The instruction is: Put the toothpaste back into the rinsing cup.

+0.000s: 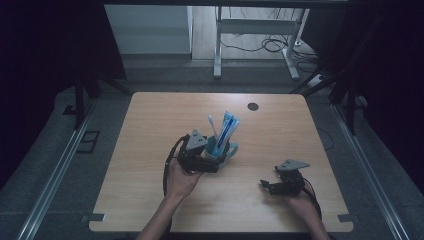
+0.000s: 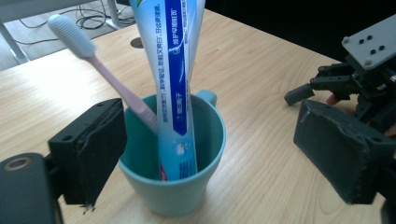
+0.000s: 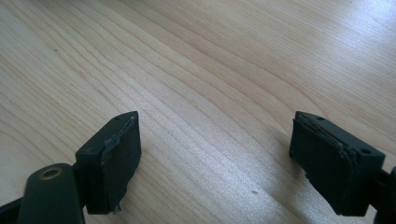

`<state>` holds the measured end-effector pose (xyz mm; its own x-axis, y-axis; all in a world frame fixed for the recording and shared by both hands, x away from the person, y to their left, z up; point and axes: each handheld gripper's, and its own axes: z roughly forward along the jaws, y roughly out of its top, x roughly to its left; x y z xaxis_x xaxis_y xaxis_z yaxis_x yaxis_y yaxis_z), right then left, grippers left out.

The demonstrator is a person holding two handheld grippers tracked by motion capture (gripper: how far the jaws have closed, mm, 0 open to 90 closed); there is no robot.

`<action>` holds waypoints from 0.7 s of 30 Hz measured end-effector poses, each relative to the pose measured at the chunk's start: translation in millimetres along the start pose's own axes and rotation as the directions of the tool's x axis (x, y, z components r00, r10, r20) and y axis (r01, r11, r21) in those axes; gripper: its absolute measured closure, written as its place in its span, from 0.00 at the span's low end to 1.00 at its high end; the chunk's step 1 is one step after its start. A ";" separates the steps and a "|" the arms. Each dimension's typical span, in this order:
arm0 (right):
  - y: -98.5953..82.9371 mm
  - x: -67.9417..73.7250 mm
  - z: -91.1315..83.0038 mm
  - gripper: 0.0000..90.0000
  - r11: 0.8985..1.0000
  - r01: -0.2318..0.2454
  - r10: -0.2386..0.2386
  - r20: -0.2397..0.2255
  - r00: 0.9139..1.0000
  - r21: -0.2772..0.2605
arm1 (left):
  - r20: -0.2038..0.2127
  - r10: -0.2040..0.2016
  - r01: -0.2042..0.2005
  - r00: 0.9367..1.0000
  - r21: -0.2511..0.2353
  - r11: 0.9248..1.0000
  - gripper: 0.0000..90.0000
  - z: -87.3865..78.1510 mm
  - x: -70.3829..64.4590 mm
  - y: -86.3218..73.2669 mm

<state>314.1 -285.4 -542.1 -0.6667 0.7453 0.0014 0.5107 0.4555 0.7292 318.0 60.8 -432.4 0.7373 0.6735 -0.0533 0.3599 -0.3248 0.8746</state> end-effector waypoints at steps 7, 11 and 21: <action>0.0 0.1 0.0 0.18 1.000 0.000 0.000 0.000 1.000 0.000 | -0.034 0.008 -0.007 0.999 0.022 1.000 0.05 -13.8 4.7 -12.3; 0.0 0.1 0.0 0.18 1.000 0.000 0.000 0.000 1.000 0.000 | -0.056 0.004 -0.002 0.998 0.036 0.999 0.04 -20.6 9.6 -24.8; 0.1 0.2 0.1 0.18 1.000 -0.001 0.001 0.001 1.000 0.000 | -0.114 -0.006 0.014 0.993 0.071 0.997 0.01 -33.8 19.2 -59.4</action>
<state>314.0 -285.2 -542.1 -0.6656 0.7463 0.0014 0.5112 0.4545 0.7295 291.4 115.5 -469.1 0.6650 0.7468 -0.0031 0.4101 -0.3617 0.8372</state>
